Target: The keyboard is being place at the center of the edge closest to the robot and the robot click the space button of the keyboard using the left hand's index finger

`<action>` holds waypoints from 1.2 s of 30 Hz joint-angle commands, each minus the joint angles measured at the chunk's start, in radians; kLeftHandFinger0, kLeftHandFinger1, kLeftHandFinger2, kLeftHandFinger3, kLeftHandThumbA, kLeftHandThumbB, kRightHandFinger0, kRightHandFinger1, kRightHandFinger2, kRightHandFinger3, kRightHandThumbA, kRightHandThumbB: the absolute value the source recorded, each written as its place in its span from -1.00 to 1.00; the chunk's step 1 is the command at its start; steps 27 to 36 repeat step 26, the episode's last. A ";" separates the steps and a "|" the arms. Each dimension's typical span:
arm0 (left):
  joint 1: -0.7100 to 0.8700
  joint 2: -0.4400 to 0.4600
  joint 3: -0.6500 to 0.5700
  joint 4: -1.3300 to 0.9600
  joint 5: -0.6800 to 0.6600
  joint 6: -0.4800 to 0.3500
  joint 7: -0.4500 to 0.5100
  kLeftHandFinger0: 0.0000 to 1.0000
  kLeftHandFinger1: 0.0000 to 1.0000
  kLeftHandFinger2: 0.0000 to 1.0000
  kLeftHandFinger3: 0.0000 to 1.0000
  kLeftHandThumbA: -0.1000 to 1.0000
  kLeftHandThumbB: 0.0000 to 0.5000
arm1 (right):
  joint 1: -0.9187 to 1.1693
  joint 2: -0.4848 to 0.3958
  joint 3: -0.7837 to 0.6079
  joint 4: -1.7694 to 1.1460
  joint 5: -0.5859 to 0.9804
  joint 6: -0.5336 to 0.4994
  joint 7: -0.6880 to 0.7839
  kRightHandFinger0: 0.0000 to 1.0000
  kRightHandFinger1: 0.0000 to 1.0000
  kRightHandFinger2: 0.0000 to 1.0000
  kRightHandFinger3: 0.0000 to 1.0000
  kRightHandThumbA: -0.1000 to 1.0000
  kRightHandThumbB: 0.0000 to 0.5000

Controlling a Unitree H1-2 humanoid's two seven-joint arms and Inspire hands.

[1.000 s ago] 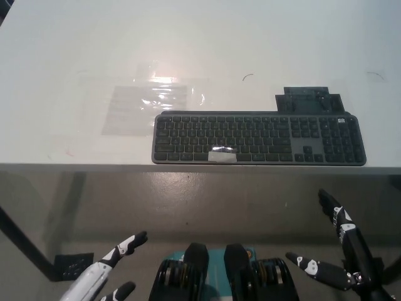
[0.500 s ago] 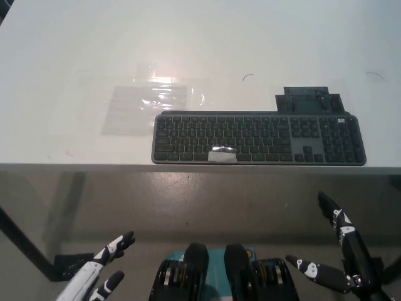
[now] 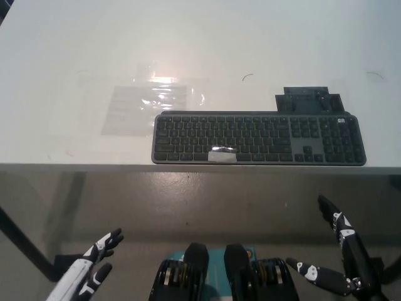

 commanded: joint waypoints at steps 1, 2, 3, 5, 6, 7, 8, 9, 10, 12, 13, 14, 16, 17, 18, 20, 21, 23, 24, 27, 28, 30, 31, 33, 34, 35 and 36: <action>-0.010 0.006 0.019 -0.011 -0.032 0.002 0.002 1.00 1.00 1.00 1.00 1.00 0.44 | -0.008 0.006 0.002 -0.013 -0.004 -0.041 -0.002 1.00 1.00 1.00 1.00 1.00 0.14; -0.009 0.005 0.019 -0.014 -0.027 0.005 0.003 1.00 1.00 1.00 1.00 1.00 0.45 | -0.008 0.006 0.002 -0.016 -0.006 -0.038 -0.002 1.00 1.00 1.00 1.00 1.00 0.15; -0.009 0.005 0.020 -0.016 -0.025 0.007 0.004 1.00 1.00 1.00 1.00 1.00 0.47 | -0.007 0.007 0.001 -0.015 -0.003 -0.041 -0.003 1.00 1.00 1.00 1.00 1.00 0.15; -0.010 0.006 0.020 -0.020 -0.028 0.011 0.001 1.00 1.00 1.00 1.00 1.00 0.48 | -0.004 0.009 0.001 -0.019 0.003 -0.039 -0.001 1.00 1.00 1.00 1.00 1.00 0.14; -0.011 0.005 0.019 -0.018 -0.027 0.010 0.001 1.00 1.00 1.00 1.00 1.00 0.48 | -0.004 0.007 0.002 -0.018 -0.001 -0.042 -0.001 1.00 1.00 1.00 1.00 1.00 0.12; -0.011 0.006 0.018 -0.022 -0.023 0.014 0.001 1.00 1.00 1.00 1.00 1.00 0.46 | -0.003 0.006 0.003 -0.021 -0.004 -0.039 0.000 1.00 1.00 1.00 1.00 1.00 0.10; -0.012 0.005 0.018 -0.022 -0.023 0.017 0.002 1.00 1.00 1.00 1.00 1.00 0.47 | -0.004 0.006 0.002 -0.021 -0.008 -0.043 -0.002 1.00 1.00 1.00 1.00 1.00 0.09; -0.014 0.003 0.018 -0.022 -0.023 0.023 0.002 1.00 1.00 1.00 1.00 1.00 0.50 | -0.005 0.008 0.002 -0.023 -0.002 -0.038 0.000 1.00 1.00 1.00 1.00 1.00 0.09; -0.016 0.003 0.019 -0.024 -0.021 0.028 0.003 1.00 1.00 1.00 1.00 1.00 0.51 | -0.007 0.008 0.001 -0.025 -0.001 -0.034 0.000 1.00 1.00 1.00 1.00 1.00 0.09; -0.017 0.004 0.018 -0.027 -0.013 0.028 0.005 1.00 1.00 1.00 1.00 1.00 0.50 | -0.009 0.009 0.002 -0.026 -0.006 -0.034 -0.002 1.00 1.00 1.00 1.00 1.00 0.13; -0.018 0.003 0.019 -0.028 -0.012 0.030 0.007 1.00 1.00 1.00 1.00 1.00 0.51 | -0.009 0.009 0.002 -0.028 -0.009 -0.030 -0.002 1.00 1.00 1.00 1.00 1.00 0.14; -0.019 -0.001 0.019 -0.034 -0.010 0.047 0.009 1.00 1.00 1.00 1.00 1.00 0.57 | -0.011 0.007 0.001 -0.029 -0.007 -0.024 0.001 1.00 1.00 1.00 1.00 1.00 0.15; -0.020 0.001 0.018 -0.035 -0.010 0.045 0.007 1.00 1.00 1.00 1.00 1.00 0.57 | -0.012 0.008 0.001 -0.028 -0.012 -0.028 -0.002 1.00 1.00 1.00 1.00 1.00 0.14; -0.022 0.002 0.017 -0.034 -0.010 0.040 0.006 1.00 1.00 1.00 1.00 1.00 0.52 | -0.013 0.008 0.001 -0.026 -0.011 -0.033 -0.001 1.00 1.00 1.00 1.00 1.00 0.13; -0.023 0.002 0.017 -0.034 -0.011 0.040 0.005 1.00 1.00 1.00 1.00 1.00 0.52 | -0.013 0.008 0.001 -0.026 -0.008 -0.033 0.001 1.00 1.00 1.00 1.00 1.00 0.13; -0.028 0.001 0.014 -0.036 -0.008 0.042 0.004 1.00 1.00 1.00 1.00 1.00 0.49 | -0.015 0.006 0.000 -0.025 -0.004 -0.035 0.004 1.00 1.00 1.00 1.00 1.00 0.13; -0.028 0.001 0.014 -0.041 -0.005 0.048 0.004 1.00 1.00 1.00 1.00 1.00 0.49 | -0.015 0.006 0.000 -0.025 -0.001 -0.033 0.006 1.00 1.00 1.00 1.00 1.00 0.13; -0.031 0.003 0.013 -0.037 -0.003 0.047 0.004 1.00 1.00 1.00 1.00 1.00 0.47 | -0.017 0.007 0.000 -0.025 -0.008 -0.027 0.003 1.00 1.00 1.00 1.00 1.00 0.15; -0.030 0.003 0.013 -0.043 0.003 0.060 0.004 1.00 1.00 1.00 1.00 1.00 0.52 | -0.016 0.006 0.001 -0.027 -0.008 -0.022 0.005 1.00 1.00 1.00 1.00 1.00 0.16; -0.028 0.001 0.012 -0.044 0.011 0.063 0.007 1.00 1.00 1.00 1.00 1.00 0.49 | -0.015 0.005 0.002 -0.031 -0.015 -0.020 0.005 1.00 1.00 1.00 1.00 1.00 0.15; -0.028 0.001 0.012 -0.044 0.011 0.063 0.007 1.00 1.00 1.00 1.00 1.00 0.49 | -0.015 0.005 0.002 -0.031 -0.015 -0.020 0.005 1.00 1.00 1.00 1.00 1.00 0.15; -0.028 0.001 0.012 -0.044 0.011 0.063 0.007 1.00 1.00 1.00 1.00 1.00 0.49 | -0.015 0.005 0.002 -0.031 -0.015 -0.020 0.005 1.00 1.00 1.00 1.00 1.00 0.15; -0.028 0.001 0.012 -0.044 0.011 0.063 0.007 1.00 1.00 1.00 1.00 1.00 0.49 | -0.015 0.005 0.002 -0.031 -0.015 -0.020 0.005 1.00 1.00 1.00 1.00 1.00 0.15; -0.028 0.001 0.012 -0.044 0.011 0.063 0.007 1.00 1.00 1.00 1.00 1.00 0.49 | -0.015 0.005 0.002 -0.031 -0.015 -0.020 0.005 1.00 1.00 1.00 1.00 1.00 0.15; -0.028 0.001 0.012 -0.044 0.011 0.063 0.007 1.00 1.00 1.00 1.00 1.00 0.49 | -0.015 0.005 0.002 -0.031 -0.015 -0.020 0.005 1.00 1.00 1.00 1.00 1.00 0.15; -0.028 0.001 0.012 -0.044 0.011 0.063 0.007 1.00 1.00 1.00 1.00 1.00 0.49 | -0.015 0.005 0.002 -0.031 -0.015 -0.020 0.005 1.00 1.00 1.00 1.00 1.00 0.15; -0.028 0.001 0.012 -0.044 0.011 0.063 0.007 1.00 1.00 1.00 1.00 1.00 0.49 | -0.015 0.005 0.002 -0.031 -0.015 -0.020 0.005 1.00 1.00 1.00 1.00 1.00 0.15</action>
